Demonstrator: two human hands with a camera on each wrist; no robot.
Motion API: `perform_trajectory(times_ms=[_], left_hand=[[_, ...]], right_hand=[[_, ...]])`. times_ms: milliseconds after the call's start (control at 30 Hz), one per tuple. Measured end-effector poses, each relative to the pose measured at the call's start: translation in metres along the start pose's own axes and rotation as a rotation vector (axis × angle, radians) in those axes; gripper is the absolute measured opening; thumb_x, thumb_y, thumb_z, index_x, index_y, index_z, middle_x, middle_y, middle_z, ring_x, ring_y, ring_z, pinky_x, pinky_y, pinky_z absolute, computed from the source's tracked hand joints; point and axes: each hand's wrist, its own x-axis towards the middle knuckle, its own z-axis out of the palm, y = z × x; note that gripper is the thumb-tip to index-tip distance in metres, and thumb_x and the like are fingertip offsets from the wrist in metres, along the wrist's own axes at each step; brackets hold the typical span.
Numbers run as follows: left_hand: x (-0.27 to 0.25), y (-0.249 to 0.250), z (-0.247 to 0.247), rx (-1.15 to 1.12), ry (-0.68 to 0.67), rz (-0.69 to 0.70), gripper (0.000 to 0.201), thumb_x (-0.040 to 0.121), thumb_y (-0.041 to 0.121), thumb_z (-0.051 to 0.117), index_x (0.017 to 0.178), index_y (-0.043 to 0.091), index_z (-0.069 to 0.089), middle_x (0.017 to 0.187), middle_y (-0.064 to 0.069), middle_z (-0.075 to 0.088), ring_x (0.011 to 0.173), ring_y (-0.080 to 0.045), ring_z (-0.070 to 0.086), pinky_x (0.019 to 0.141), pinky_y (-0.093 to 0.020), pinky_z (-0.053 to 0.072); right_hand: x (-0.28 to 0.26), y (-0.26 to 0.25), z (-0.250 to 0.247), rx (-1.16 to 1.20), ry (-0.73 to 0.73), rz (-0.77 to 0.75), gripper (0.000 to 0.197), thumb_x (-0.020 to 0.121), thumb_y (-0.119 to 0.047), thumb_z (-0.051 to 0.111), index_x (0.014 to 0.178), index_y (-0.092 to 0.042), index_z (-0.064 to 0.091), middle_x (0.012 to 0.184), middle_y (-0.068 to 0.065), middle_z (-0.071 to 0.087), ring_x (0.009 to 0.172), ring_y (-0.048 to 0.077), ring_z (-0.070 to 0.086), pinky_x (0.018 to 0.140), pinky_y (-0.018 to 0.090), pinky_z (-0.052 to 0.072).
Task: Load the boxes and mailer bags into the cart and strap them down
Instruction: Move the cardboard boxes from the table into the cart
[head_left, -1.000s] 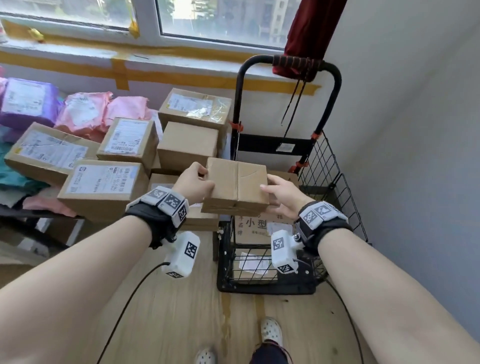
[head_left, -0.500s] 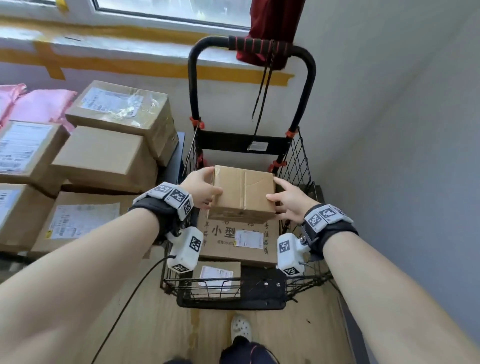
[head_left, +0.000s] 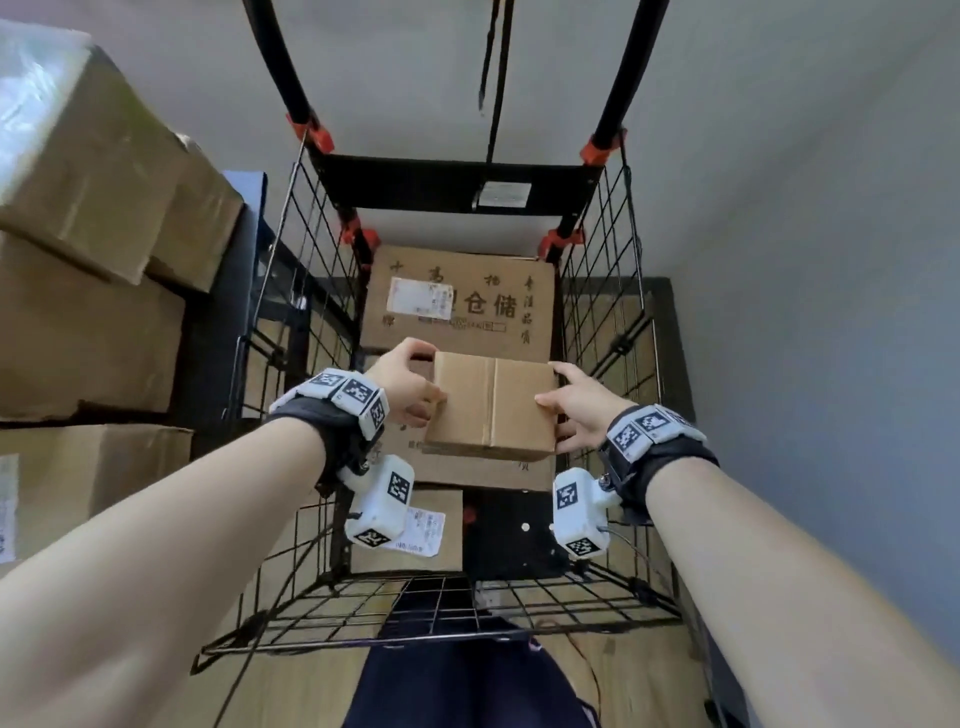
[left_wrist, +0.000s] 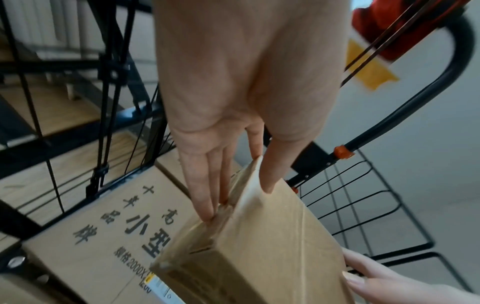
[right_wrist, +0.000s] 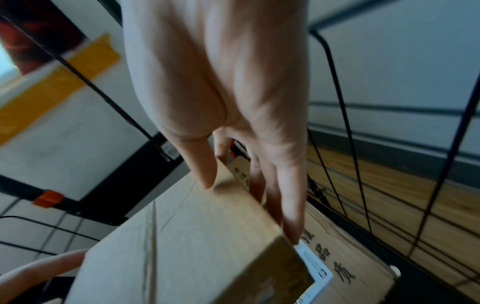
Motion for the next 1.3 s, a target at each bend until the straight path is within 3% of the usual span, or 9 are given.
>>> perform_trajectory(times_ms=[100,167,267,467,600,767,967,1100,1300], left_hand=[[0.04,-0.016,0.016,0.013,-0.031,-0.055,0.054,0.085,-0.003,0.061,0.127,0.024,0.043,0.092,-0.014,0.059,0.068,-0.026,0.059,0.064,-0.041,0.057],[0.061,-0.028,0.028,0.007,-0.051,-0.107,0.05,0.085,-0.002,0.06,0.125,0.024,0.045,0.105,-0.016,0.057,0.081,-0.032,0.063,0.075,-0.047,0.057],[0.084,-0.047,0.045,-0.013,-0.08,-0.186,0.043,0.088,-0.001,0.056,0.121,0.023,0.045,0.101,-0.018,0.059,0.08,-0.034,0.063,0.081,-0.051,0.056],[0.11,-0.087,0.076,-0.079,-0.153,-0.305,0.033,0.096,0.012,0.049,0.127,0.018,0.04,0.087,-0.016,0.058,0.072,-0.029,0.06,0.069,-0.04,0.054],[0.12,-0.11,0.093,-0.14,-0.193,-0.354,0.04,0.098,0.015,0.048,0.136,0.013,0.038,0.087,-0.017,0.058,0.073,-0.03,0.06,0.071,-0.042,0.053],[0.127,-0.135,0.1,-0.155,-0.282,-0.446,0.035,0.1,0.021,0.043,0.133,0.012,0.043,0.105,-0.022,0.06,0.09,-0.036,0.061,0.082,-0.046,0.05],[0.138,-0.155,0.106,-0.128,-0.386,-0.515,0.026,0.1,0.026,0.042,0.12,0.011,0.044,0.1,-0.02,0.063,0.086,-0.032,0.062,0.093,-0.048,0.047],[0.145,-0.164,0.107,-0.102,-0.447,-0.549,0.025,0.101,0.023,0.039,0.119,0.007,0.043,0.111,-0.025,0.059,0.089,-0.033,0.062,0.093,-0.05,0.047],[0.146,-0.17,0.111,-0.028,-0.555,-0.595,0.036,0.1,0.027,0.038,0.128,0.006,0.045,0.114,-0.024,0.059,0.093,-0.033,0.063,0.083,-0.045,0.05]], right_hand=[[0.036,0.02,0.002,0.004,0.032,0.108,0.05,0.098,-0.014,0.046,0.142,-0.031,0.03,0.127,0.013,0.047,0.11,0.037,0.053,0.082,0.054,0.047],[0.056,0.034,0.003,0.02,0.035,0.18,0.045,0.1,-0.021,0.044,0.143,-0.027,0.03,0.132,0.013,0.044,0.112,0.037,0.05,0.078,0.052,0.044],[0.08,0.06,0.003,0.048,0.056,0.266,0.042,0.101,-0.029,0.041,0.142,-0.02,0.034,0.13,0.016,0.046,0.11,0.038,0.051,0.076,0.05,0.044],[0.114,0.112,-0.001,0.067,0.076,0.405,0.049,0.097,-0.044,0.042,0.135,-0.013,0.039,0.121,0.019,0.053,0.103,0.039,0.056,0.083,0.054,0.049],[0.13,0.138,-0.004,0.043,0.127,0.463,0.062,0.092,-0.053,0.044,0.137,-0.012,0.039,0.135,0.018,0.048,0.113,0.039,0.054,0.092,0.056,0.047],[0.138,0.152,-0.001,-0.048,0.151,0.452,0.055,0.097,-0.041,0.043,0.138,-0.005,0.04,0.138,0.018,0.048,0.122,0.035,0.049,0.105,0.048,0.041],[0.143,0.167,-0.002,-0.069,0.127,0.461,0.049,0.098,-0.036,0.042,0.134,-0.002,0.045,0.134,0.015,0.051,0.123,0.033,0.05,0.106,0.042,0.039],[0.147,0.173,-0.004,-0.078,0.121,0.48,0.042,0.096,-0.036,0.046,0.122,-0.004,0.052,0.129,0.019,0.056,0.117,0.033,0.055,0.105,0.044,0.041],[0.143,0.18,-0.002,-0.177,0.113,0.533,0.049,0.099,-0.036,0.043,0.132,0.0,0.047,0.132,0.018,0.054,0.12,0.034,0.054,0.102,0.042,0.044]])
